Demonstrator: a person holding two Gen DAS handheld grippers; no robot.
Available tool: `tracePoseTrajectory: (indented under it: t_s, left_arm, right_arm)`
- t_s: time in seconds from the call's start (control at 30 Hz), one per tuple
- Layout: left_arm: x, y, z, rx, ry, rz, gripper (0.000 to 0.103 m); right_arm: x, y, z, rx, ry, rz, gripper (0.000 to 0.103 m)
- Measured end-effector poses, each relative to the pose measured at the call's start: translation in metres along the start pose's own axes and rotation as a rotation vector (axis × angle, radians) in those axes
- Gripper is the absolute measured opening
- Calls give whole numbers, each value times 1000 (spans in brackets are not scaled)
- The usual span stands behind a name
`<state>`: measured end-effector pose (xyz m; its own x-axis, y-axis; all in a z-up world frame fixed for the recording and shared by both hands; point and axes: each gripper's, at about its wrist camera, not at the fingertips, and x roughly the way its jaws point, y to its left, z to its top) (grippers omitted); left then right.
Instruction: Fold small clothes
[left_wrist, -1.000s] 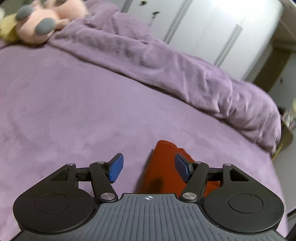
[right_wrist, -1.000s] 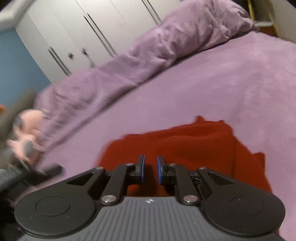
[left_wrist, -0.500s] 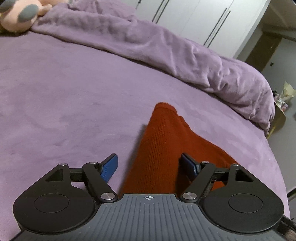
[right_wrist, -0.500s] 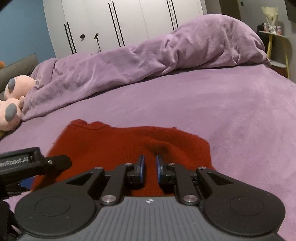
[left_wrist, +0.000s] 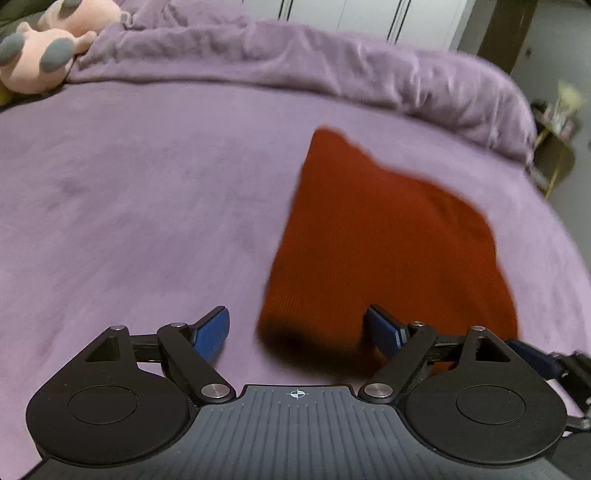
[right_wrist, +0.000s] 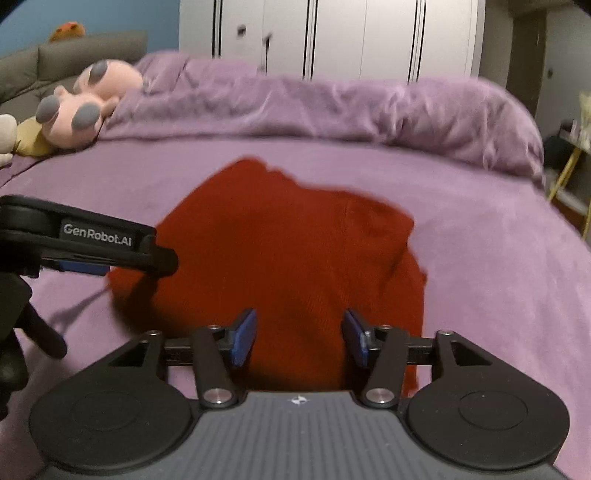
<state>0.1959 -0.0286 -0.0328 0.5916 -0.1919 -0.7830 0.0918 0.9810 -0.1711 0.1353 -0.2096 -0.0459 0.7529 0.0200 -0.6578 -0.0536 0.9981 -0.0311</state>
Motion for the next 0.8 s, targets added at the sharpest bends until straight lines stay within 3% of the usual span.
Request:
tracePoseTrajectory:
  t_s: [0.07, 0.2, 0.33, 0.53, 0.7, 0.8]
  left_arm:
    - [-13, -2, -13, 32, 42, 40, 87]
    - [-45, -10, -36, 126, 64, 158, 95]
    - [-67, -13, -41, 181, 77, 202, 97]
    - [-73, -14, -29, 233, 141, 257, 97]
    - [-73, -7, -14, 148, 177, 250, 97]
    - [-74, -9, -7, 154, 172, 263, 97]
  right_arm:
    - [-15, 5, -6, 6, 79, 4, 63]
    - [-38, 11, -21, 99, 225, -32, 84]
    - [-61, 16, -27, 177, 288, -49, 99]
    - [-76, 24, -11, 182, 314, -141, 99]
    - [-71, 27, 2, 166, 344, -189, 99]
    - [-69, 28, 8, 171, 359, -212, 99]
